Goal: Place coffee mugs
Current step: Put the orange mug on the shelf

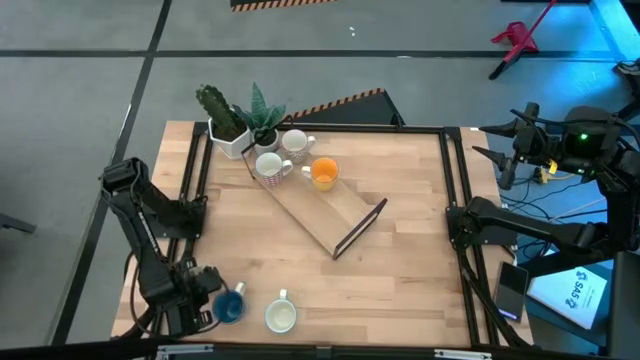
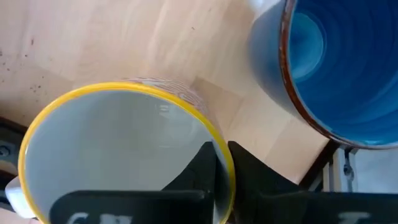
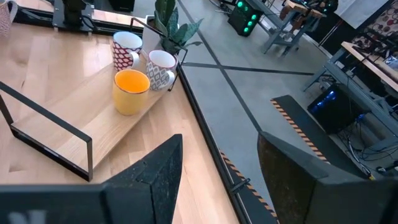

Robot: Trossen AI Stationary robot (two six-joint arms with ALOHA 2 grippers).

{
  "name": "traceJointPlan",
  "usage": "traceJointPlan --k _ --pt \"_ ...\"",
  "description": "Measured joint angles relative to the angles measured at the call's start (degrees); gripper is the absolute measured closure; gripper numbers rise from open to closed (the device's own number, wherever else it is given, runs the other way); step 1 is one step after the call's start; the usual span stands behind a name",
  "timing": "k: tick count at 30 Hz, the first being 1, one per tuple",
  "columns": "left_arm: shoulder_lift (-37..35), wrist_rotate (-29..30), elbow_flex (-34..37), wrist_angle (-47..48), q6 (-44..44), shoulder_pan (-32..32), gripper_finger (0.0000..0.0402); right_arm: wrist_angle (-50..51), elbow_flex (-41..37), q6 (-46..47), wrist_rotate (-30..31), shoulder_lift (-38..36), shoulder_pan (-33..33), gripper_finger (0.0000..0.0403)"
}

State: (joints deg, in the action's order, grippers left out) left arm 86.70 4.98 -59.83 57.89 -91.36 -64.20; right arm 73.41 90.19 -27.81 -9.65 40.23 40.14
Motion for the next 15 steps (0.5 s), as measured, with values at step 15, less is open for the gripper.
traceJointPlan --k 15 --pt "-9.7 -0.7 0.0 5.5 1.8 9.0 0.0385 0.0 0.0 0.0 0.0 0.0 0.0 0.0207"
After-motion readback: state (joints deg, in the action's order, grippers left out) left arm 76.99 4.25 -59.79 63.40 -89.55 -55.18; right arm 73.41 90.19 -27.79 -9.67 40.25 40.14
